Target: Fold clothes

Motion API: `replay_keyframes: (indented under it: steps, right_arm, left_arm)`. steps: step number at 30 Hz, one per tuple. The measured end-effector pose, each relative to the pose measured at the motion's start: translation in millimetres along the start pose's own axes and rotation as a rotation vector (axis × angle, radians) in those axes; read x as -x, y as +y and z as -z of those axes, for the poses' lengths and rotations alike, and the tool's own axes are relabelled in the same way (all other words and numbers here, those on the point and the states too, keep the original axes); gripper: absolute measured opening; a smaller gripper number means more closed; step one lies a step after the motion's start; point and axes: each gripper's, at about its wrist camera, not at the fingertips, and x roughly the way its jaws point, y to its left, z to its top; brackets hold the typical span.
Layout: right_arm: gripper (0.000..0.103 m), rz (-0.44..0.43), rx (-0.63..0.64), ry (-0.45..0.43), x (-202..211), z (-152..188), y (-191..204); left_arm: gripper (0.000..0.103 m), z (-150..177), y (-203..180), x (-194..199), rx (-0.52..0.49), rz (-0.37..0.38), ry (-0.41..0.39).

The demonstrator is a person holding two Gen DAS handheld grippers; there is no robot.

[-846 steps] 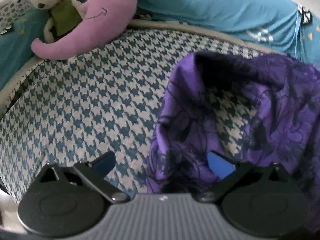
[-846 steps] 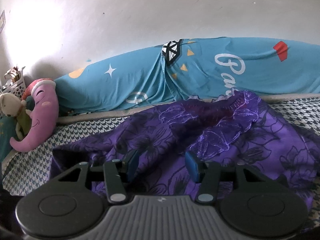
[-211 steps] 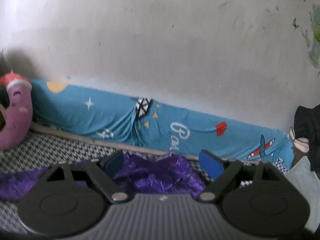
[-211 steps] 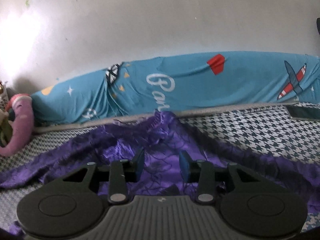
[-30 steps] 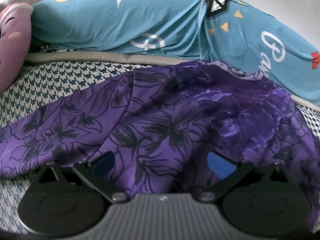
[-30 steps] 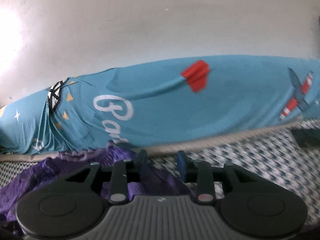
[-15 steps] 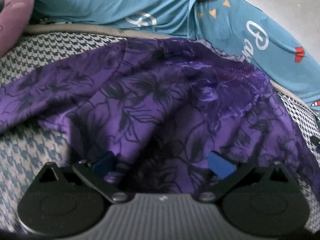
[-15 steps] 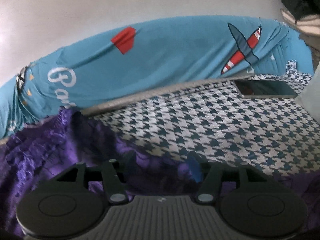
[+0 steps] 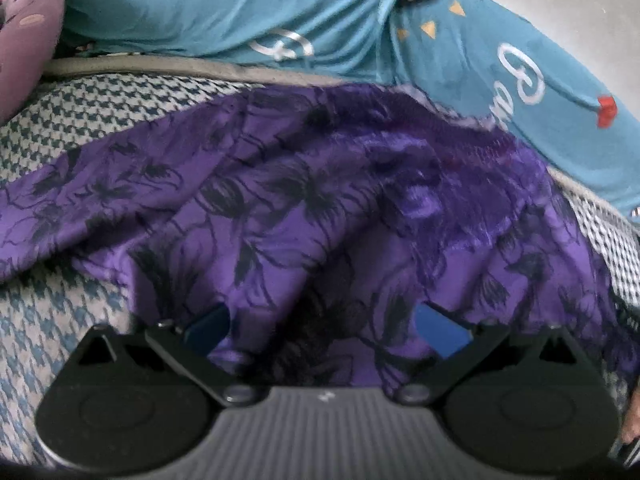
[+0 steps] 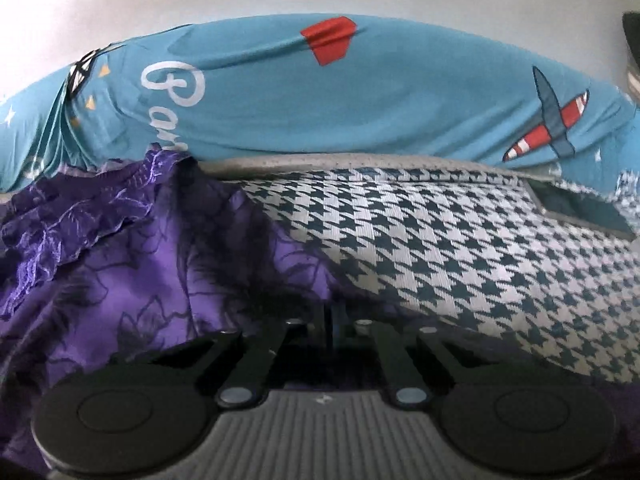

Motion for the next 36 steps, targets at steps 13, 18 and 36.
replay_keyframes:
  steps: [13,18,36]
  right_arm:
    - [0.002,0.273,-0.425,-0.061,17,-21,-79]
    - [0.002,0.197,-0.451,-0.048,32,-21,-74]
    - [0.047,-0.302,-0.304,0.160,100,30,15]
  left_arm:
    - [0.103,-27,50,7,0.139,-0.079,-0.026]
    - [0.103,-24,46,10,0.117,-0.076,-0.042]
    - [0.103,5,26,44,-0.089,-0.066,-0.135]
